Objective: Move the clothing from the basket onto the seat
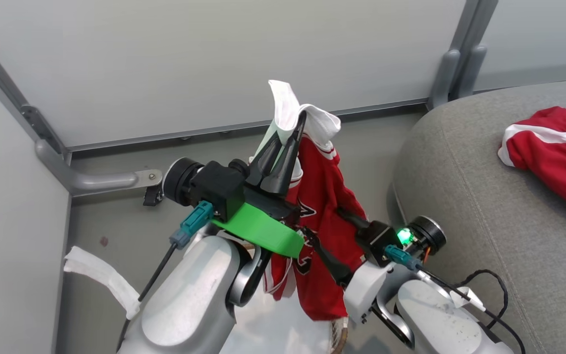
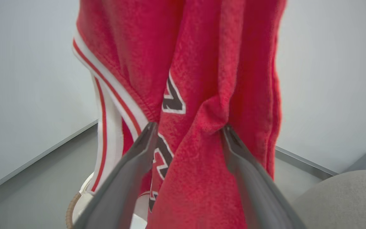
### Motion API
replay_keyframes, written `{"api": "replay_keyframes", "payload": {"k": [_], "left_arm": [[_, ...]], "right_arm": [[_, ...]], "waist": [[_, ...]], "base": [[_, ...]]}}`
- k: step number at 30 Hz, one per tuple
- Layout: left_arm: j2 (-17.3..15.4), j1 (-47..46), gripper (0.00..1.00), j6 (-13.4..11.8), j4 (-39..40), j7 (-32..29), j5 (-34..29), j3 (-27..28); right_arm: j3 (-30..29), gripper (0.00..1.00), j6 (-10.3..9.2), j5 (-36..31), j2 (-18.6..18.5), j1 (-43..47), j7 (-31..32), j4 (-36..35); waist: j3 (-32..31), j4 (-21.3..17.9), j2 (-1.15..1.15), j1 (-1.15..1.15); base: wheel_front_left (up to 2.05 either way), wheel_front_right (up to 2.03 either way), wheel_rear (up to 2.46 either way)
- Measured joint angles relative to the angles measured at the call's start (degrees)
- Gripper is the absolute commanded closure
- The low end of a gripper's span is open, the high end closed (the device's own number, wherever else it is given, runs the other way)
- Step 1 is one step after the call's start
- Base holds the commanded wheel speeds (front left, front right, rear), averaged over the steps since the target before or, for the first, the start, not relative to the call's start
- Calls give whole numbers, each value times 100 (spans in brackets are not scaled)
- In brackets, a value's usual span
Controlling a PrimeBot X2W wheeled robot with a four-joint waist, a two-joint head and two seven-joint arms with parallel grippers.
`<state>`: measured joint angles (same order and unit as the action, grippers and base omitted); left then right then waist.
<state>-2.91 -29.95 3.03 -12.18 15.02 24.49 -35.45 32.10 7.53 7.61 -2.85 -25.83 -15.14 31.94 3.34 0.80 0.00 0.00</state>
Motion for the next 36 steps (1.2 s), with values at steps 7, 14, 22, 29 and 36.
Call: {"api": "replay_keyframes", "payload": {"k": [7, 14, 22, 29, 36], "left_arm": [[-1, -89, 100, -76, 81, 0, 109, -208], [-1, -164, 100, -111, 108, 0, 122, -352], [-1, -275, 100, -153, 172, 0, 234, -570], [-1, -336, 100, -188, 160, 0, 314, -651], [2, -276, 0, -203, -165, 3, 248, -431]], "right_arm": [[-125, 0, 0, 62, 1, -2, 0, 500], [-248, 0, 0, -3, 2, -102, 0, 579], [-264, 13, 0, 70, 2, -268, 0, 716], [-249, 100, 0, 286, 4, -387, 0, 870], [-546, 100, 0, 353, 3, -168, 1, 419]], "waist": [[74, 156, 0, 0], [178, 191, 0, 0], [278, 282, 0, 0], [360, 370, 0, 0], [389, 250, 0, 0]], "base": [[0, 0, 0], [0, 0, 0], [0, 0, 0], [0, 0, 0], [0, 0, 0]]}}
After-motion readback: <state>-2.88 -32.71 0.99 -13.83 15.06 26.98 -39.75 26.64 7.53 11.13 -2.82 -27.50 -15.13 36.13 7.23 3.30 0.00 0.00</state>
